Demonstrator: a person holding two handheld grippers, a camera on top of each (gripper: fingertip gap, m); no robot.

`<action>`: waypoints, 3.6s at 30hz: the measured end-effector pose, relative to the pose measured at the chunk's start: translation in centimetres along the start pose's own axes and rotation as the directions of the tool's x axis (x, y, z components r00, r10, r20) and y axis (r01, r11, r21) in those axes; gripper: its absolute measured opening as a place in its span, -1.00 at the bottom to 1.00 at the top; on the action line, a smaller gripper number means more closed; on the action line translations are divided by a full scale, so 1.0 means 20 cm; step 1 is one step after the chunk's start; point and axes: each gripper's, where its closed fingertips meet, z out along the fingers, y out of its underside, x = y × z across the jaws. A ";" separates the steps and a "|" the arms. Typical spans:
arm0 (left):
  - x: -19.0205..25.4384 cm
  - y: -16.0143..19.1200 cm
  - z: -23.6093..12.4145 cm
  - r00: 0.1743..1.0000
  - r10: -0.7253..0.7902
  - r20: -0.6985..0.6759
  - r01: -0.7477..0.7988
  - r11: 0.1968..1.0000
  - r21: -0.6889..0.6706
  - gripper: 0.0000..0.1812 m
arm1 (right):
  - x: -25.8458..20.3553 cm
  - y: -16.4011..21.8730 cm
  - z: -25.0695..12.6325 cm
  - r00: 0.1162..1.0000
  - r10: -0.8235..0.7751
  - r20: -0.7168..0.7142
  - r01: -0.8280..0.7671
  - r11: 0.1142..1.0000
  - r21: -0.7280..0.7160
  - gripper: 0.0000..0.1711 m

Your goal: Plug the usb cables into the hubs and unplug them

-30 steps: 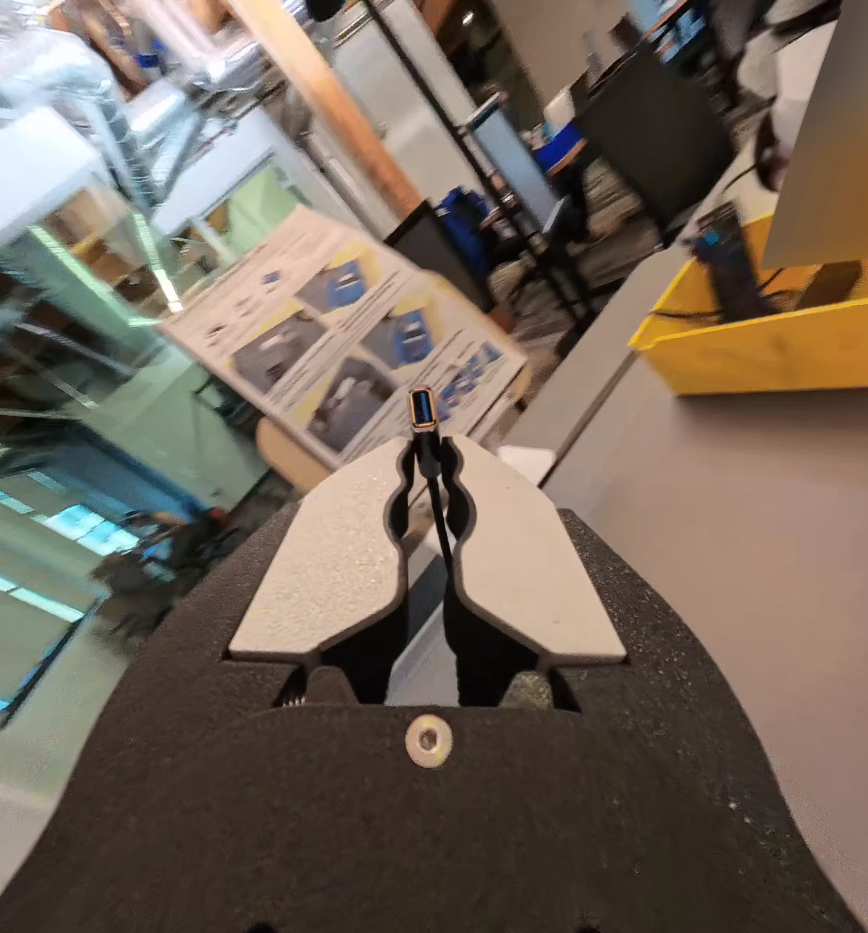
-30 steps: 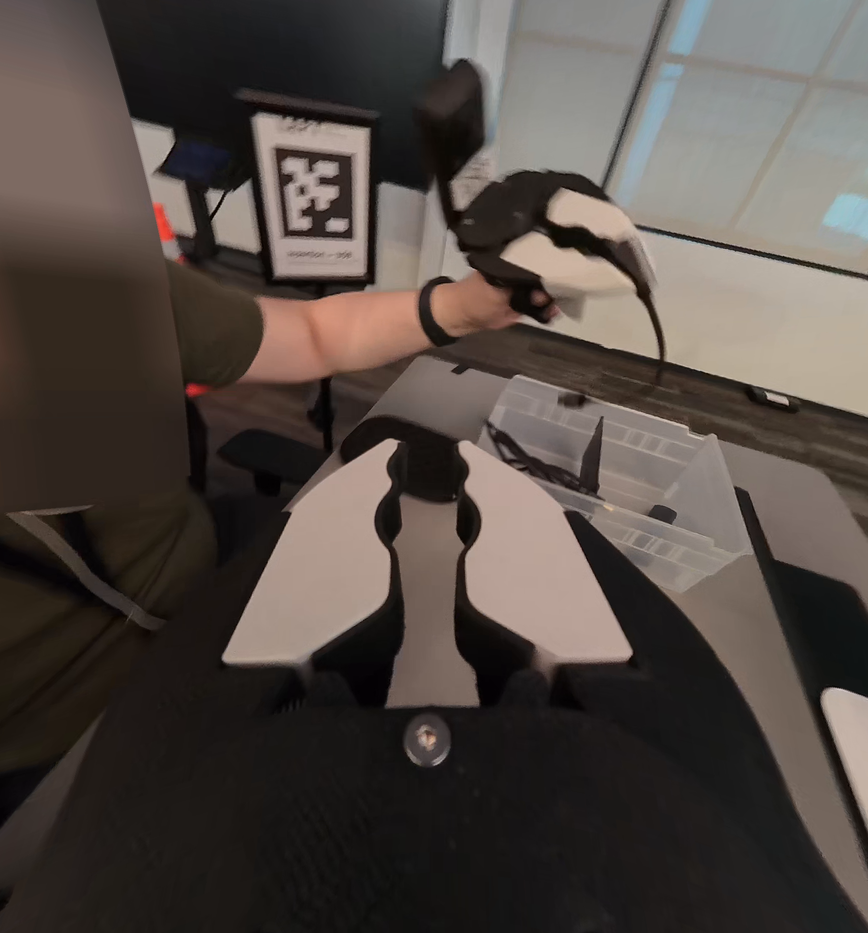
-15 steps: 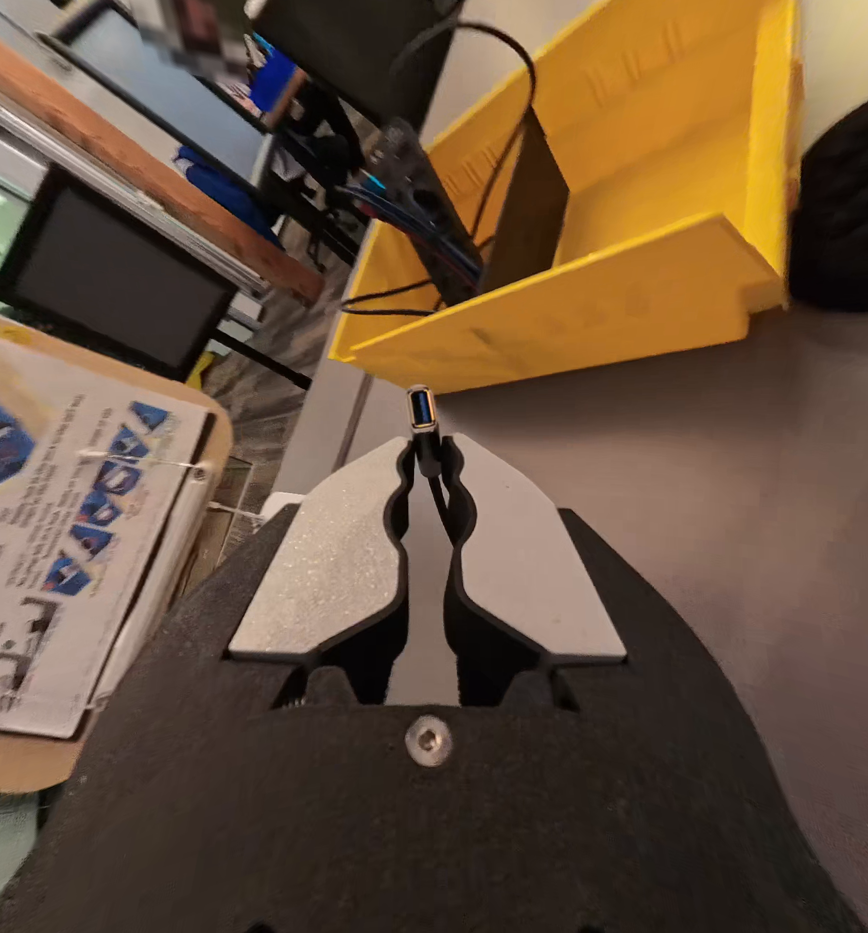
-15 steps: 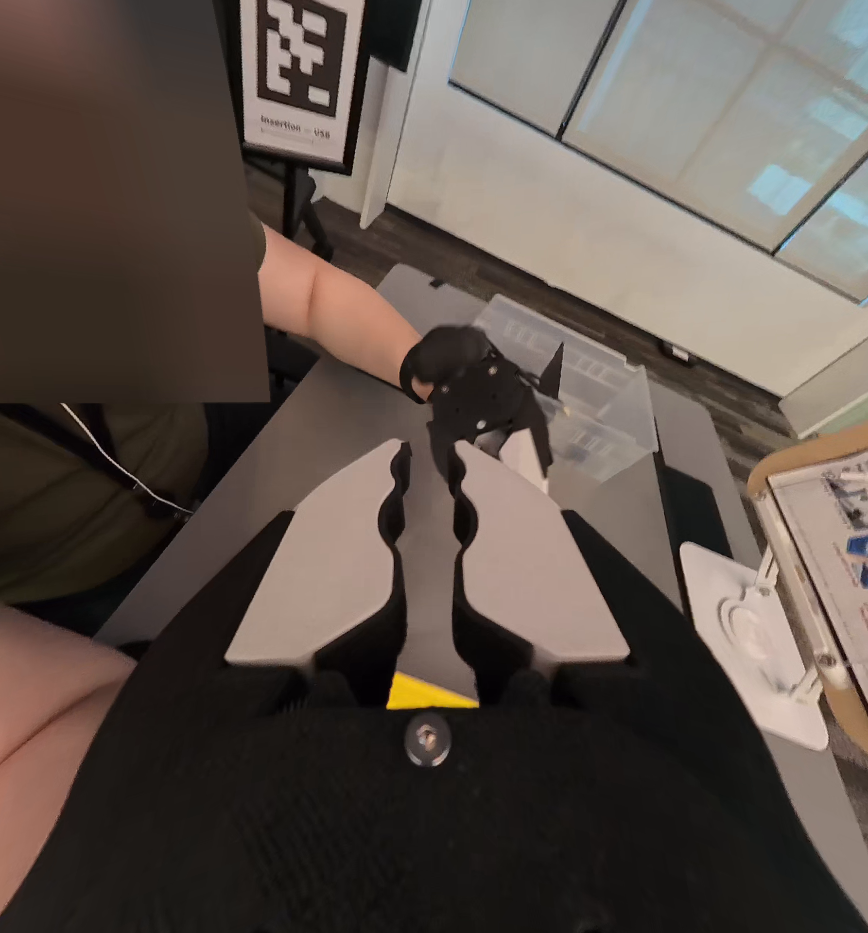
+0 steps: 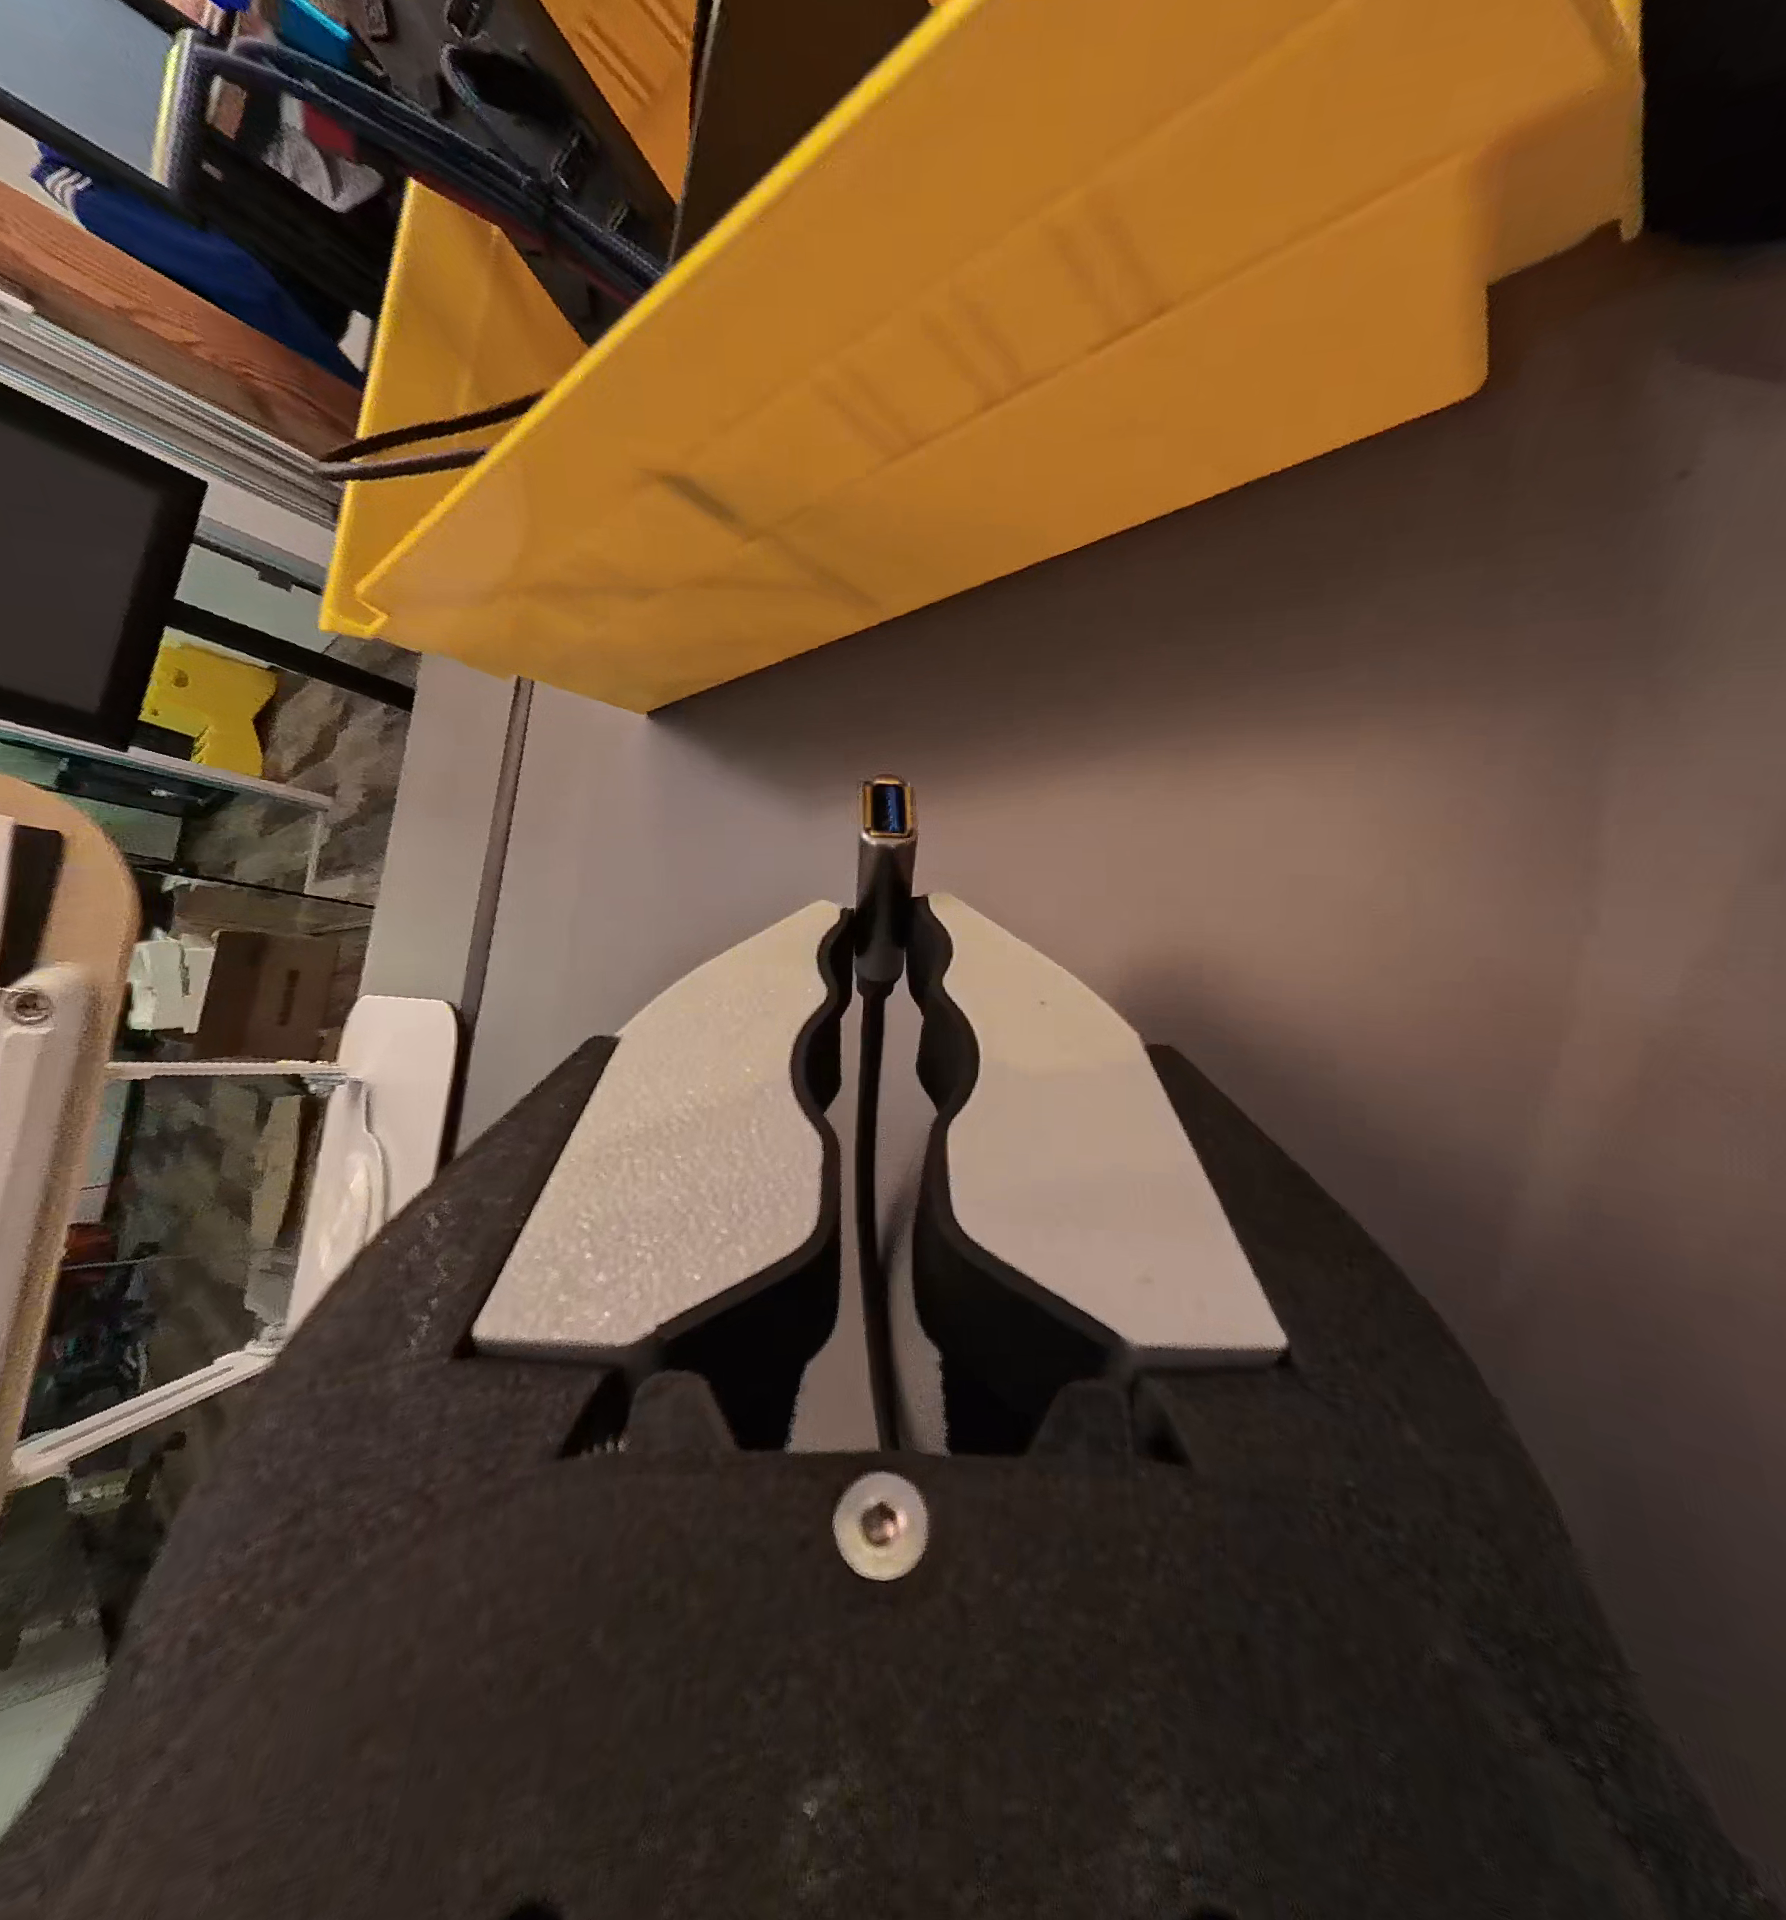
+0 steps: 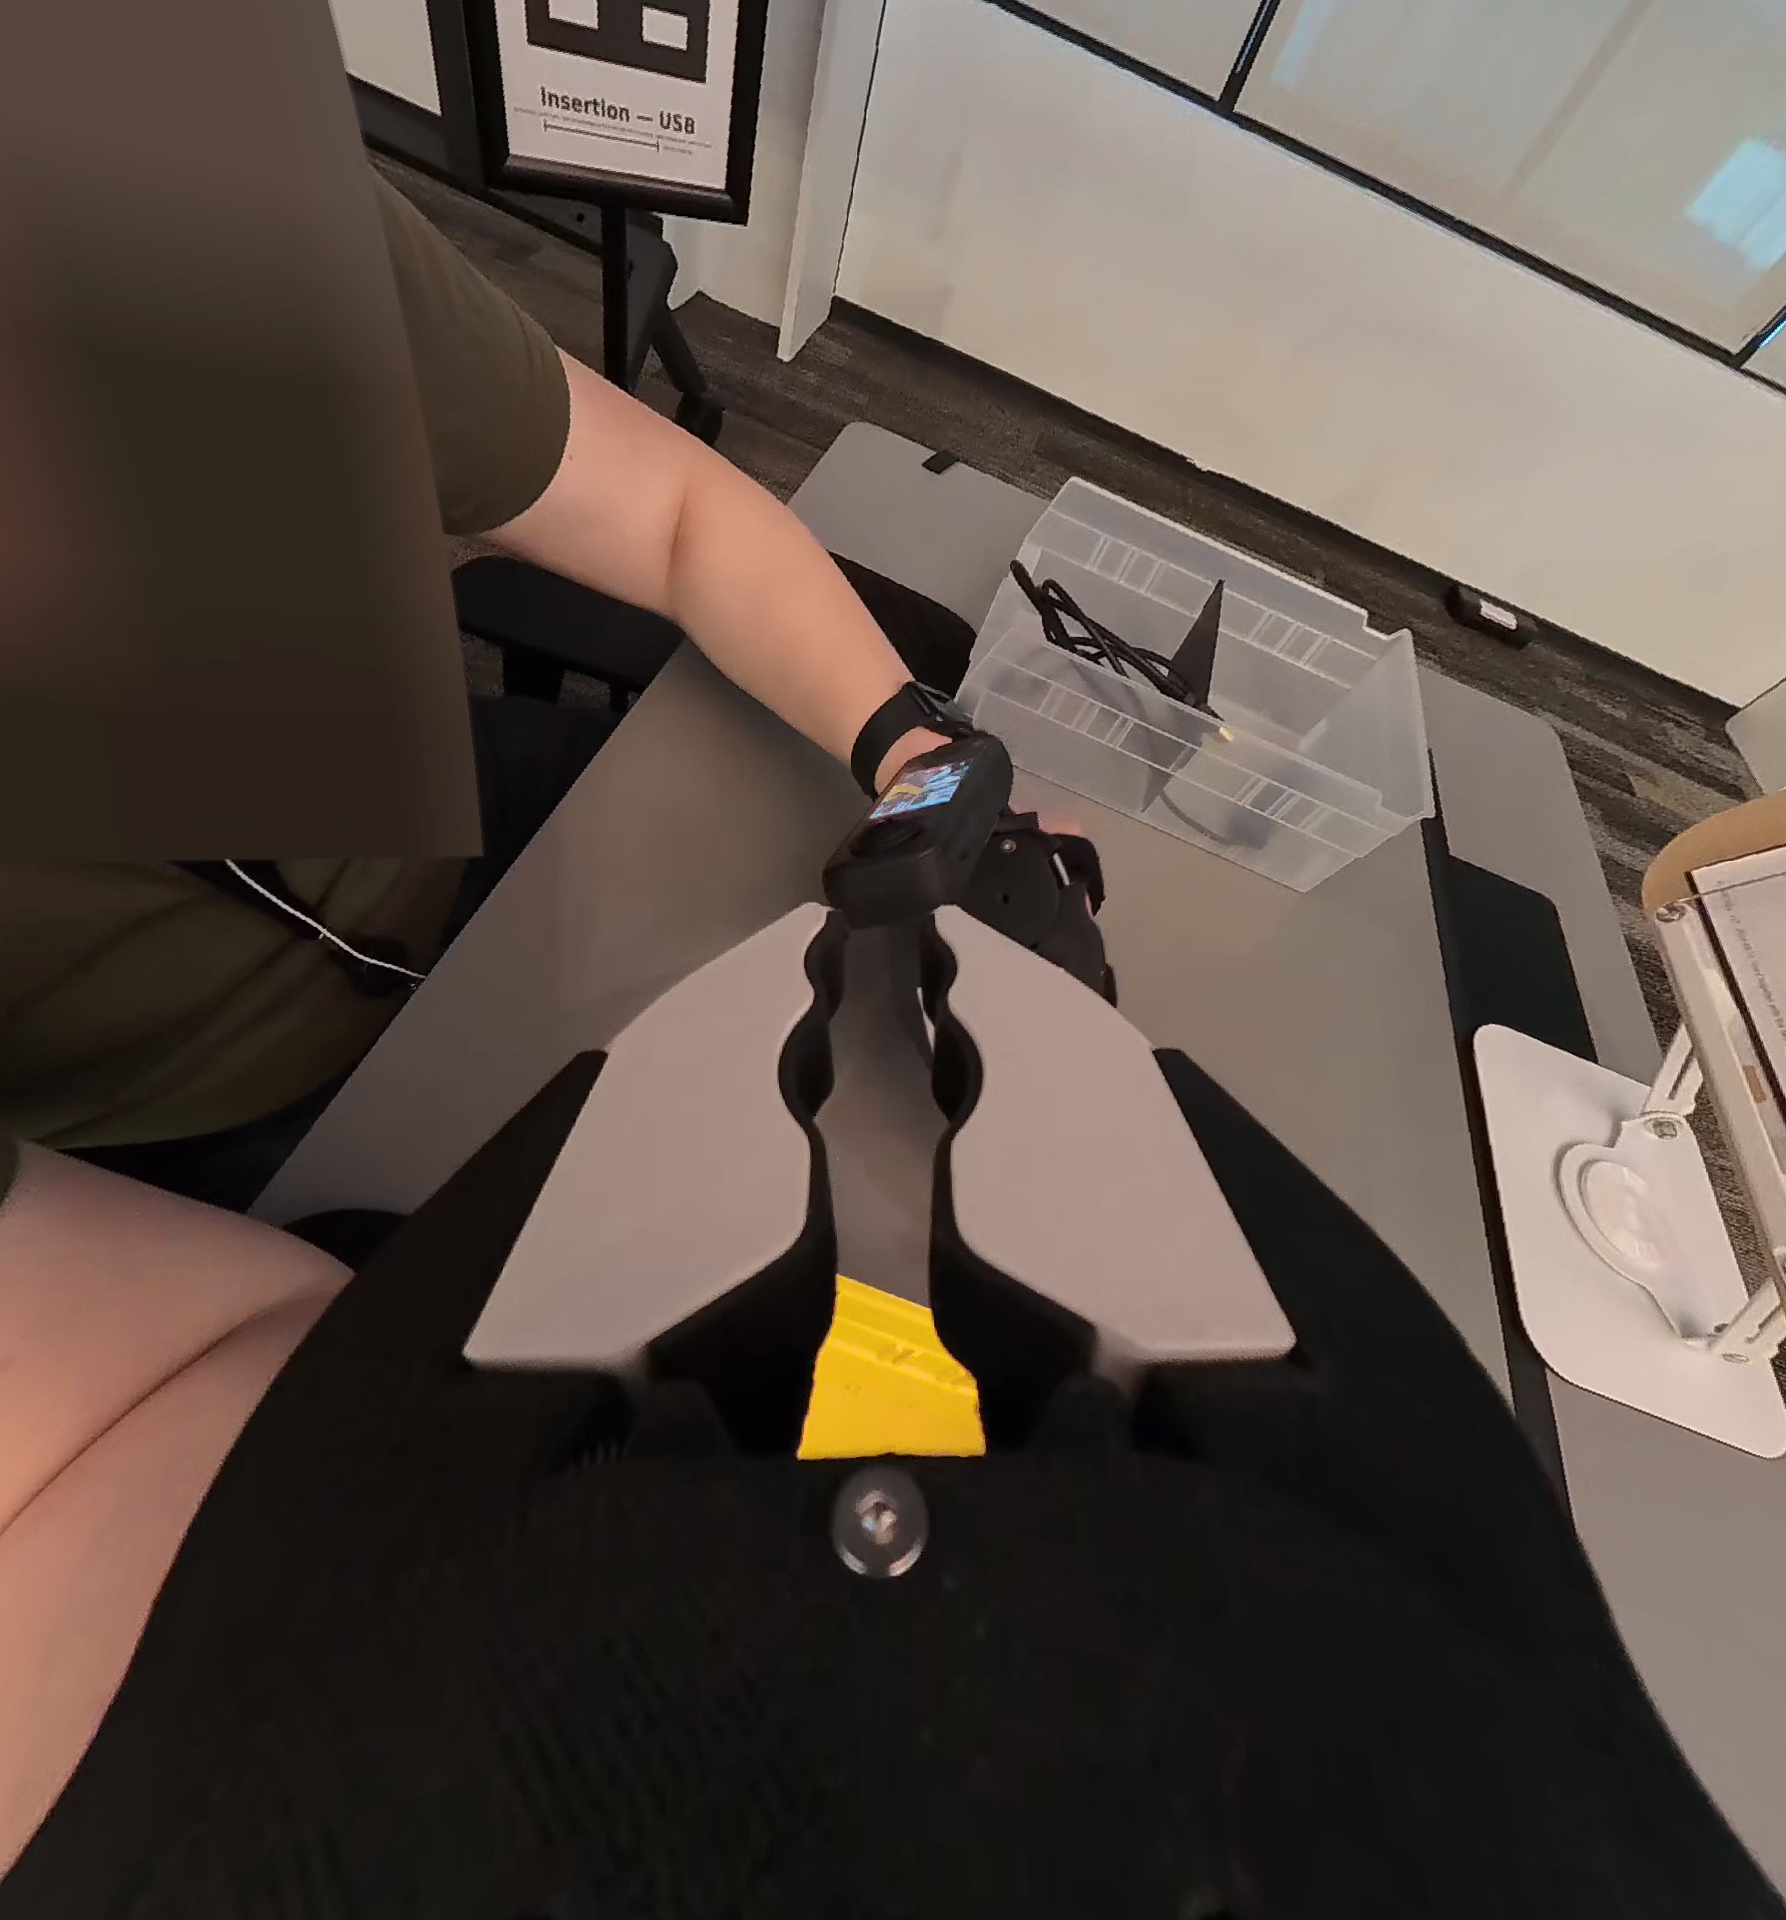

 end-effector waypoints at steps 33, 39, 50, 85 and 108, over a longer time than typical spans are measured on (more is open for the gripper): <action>-0.87 0.75 -0.99 0.847 -0.508 0.155 0.528 0.836 -0.148 -0.71 | 0.01 0.06 0.12 0.996 0.045 0.080 -0.037 0.994 -0.098 -0.85; -0.78 1.30 -1.00 0.926 -0.377 0.019 0.342 0.816 -0.465 -0.80 | 0.01 0.08 0.23 0.985 0.071 0.158 -0.047 0.988 -0.150 -0.85; -0.67 1.60 -0.75 0.911 -0.207 -0.357 -0.034 0.825 -0.564 -0.49 | 0.09 0.19 0.33 0.962 0.190 0.194 -0.146 0.964 -0.221 -0.86; -0.77 1.77 -0.91 0.890 0.146 -0.432 -0.402 0.699 -0.591 -0.67 | 0.16 0.36 0.55 0.895 0.357 0.269 -0.251 0.899 -0.359 -0.93; -1.24 0.90 -1.38 0.913 0.353 -0.205 -0.384 0.573 -0.724 -0.67 | 0.53 0.10 0.82 0.959 0.282 -0.005 -0.282 0.959 -0.016 -0.91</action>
